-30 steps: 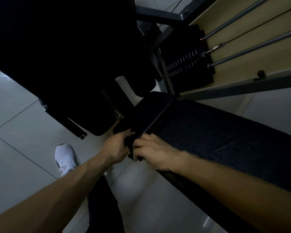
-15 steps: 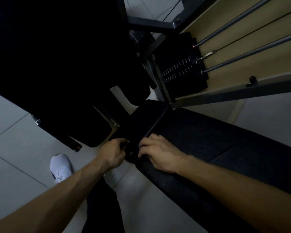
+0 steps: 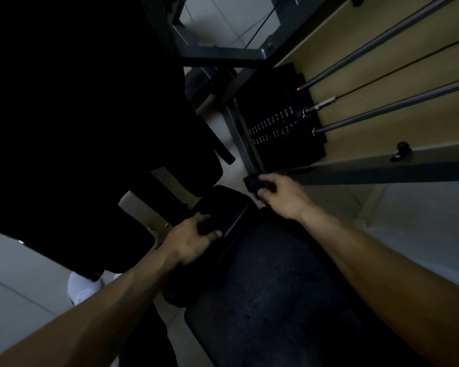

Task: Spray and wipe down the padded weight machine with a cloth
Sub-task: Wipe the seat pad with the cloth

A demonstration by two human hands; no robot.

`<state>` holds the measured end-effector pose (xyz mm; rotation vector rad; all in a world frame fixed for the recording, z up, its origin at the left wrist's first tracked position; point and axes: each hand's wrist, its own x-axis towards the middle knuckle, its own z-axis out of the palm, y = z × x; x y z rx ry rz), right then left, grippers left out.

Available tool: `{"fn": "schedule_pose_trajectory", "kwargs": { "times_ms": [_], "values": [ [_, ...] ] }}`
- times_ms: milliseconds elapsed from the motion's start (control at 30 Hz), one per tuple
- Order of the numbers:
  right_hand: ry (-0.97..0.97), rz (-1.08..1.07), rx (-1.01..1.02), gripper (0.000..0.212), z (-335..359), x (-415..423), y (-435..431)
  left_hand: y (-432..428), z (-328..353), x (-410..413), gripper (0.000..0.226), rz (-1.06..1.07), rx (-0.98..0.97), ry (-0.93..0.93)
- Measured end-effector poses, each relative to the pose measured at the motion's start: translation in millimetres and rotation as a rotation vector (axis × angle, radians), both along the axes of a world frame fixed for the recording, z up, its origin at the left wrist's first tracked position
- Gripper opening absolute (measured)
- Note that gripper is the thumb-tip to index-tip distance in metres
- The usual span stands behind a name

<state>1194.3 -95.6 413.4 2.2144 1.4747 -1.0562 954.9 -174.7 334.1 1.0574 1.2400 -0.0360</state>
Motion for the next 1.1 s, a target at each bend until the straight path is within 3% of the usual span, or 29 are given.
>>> {"fn": "schedule_pose_trajectory", "kwargs": {
  "times_ms": [100,200,267,333,467,600,733,900,1100],
  "values": [
    [0.056,0.122,-0.368,0.062,-17.1,0.3,3.7,14.6,-3.1,20.6,0.092,-0.011,-0.118,-0.014],
    [0.131,-0.001,-0.448,0.061,-33.1,9.1,19.2,25.0,-9.9,28.6,0.105,-0.088,-0.143,-0.006],
    [0.238,-0.144,-0.484,0.049,-50.2,17.3,24.7,31.5,-16.6,28.8,0.110,-0.099,-0.166,-0.021],
    [0.290,-0.202,-0.481,0.042,-66.4,16.5,28.7,32.8,-20.4,24.6,0.112,-0.116,-0.166,-0.043],
    [0.253,-0.115,-0.492,0.044,-104.3,-7.1,47.3,29.4,-28.9,22.7,0.121,-0.130,-0.146,-0.053],
    [0.236,-0.065,-0.468,0.040,-127.0,-31.5,55.3,26.3,-30.5,22.1,0.112,-0.104,-0.116,-0.045],
    [0.242,-0.030,-0.417,0.041,-86.4,-17.1,45.5,24.4,-22.4,24.2,0.109,-0.119,-0.109,-0.055],
    [0.192,0.203,-0.487,0.043,-22.9,6.1,39.4,27.2,-15.3,25.3,0.109,-0.173,-0.103,-0.035],
    [0.136,0.245,-0.363,0.048,-83.4,-26.1,40.6,28.0,-22.3,19.6,0.112,-0.155,-0.103,-0.050]
  ]
}}
